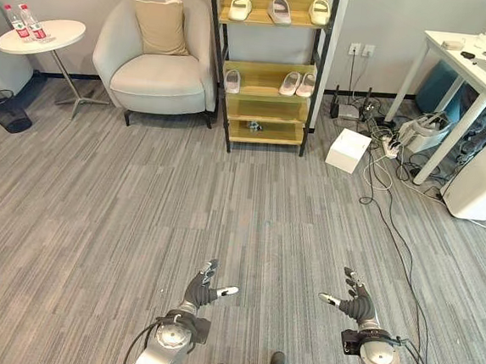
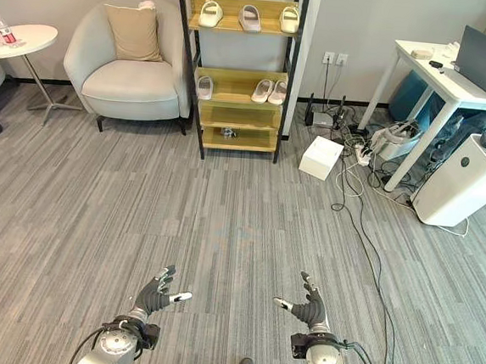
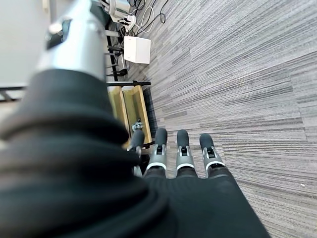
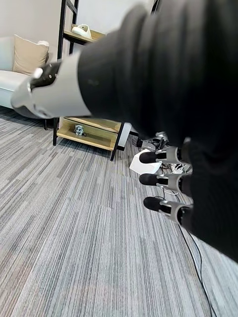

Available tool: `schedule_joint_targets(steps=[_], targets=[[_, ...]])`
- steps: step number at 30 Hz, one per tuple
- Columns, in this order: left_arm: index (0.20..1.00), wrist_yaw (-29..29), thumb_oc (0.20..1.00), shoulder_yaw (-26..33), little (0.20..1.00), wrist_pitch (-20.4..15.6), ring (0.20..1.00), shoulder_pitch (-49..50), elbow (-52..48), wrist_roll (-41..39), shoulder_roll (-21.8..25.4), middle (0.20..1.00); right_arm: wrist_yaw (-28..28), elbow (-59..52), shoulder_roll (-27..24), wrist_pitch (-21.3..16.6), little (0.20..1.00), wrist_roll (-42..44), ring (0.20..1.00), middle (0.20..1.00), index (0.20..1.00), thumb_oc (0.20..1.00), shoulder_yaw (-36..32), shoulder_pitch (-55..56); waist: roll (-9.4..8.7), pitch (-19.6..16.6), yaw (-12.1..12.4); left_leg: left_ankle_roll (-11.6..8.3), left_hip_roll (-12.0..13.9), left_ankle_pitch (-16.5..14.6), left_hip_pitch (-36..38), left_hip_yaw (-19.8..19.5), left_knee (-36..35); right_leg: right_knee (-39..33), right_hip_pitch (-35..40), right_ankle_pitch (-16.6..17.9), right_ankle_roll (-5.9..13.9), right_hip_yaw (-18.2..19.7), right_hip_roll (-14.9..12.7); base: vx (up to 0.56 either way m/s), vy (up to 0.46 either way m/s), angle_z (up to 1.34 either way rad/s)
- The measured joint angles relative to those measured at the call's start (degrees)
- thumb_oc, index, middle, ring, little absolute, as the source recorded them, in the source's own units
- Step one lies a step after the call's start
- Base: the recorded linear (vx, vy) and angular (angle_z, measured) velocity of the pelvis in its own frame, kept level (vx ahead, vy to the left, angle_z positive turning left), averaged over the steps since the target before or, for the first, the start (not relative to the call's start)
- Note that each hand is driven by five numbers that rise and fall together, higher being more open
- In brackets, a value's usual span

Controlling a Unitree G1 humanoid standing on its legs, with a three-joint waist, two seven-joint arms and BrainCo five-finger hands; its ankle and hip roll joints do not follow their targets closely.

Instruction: Arrange the slippers neatly on the shoe rack.

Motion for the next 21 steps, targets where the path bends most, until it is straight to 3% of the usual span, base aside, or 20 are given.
schedule_joint_targets(steps=[21], targets=[[1.0, 0.4, 1.0, -0.1, 1.0, 0.0, 1.0, 0.4, 0.0, -1.4, 0.4, 1.0, 0.2, 1.5, 0.0, 0.0, 1.0, 0.2, 1.0, 1.0, 1.0, 1.0, 1.9, 1.1, 0.21, -1.3, 0.1, -0.2, 0.0, -0.2, -0.2, -0.3, 0.0, 0.0, 0.0, -0.2, -0.34, -0.1, 0.0, 0.0, 0.001, 0.0]])
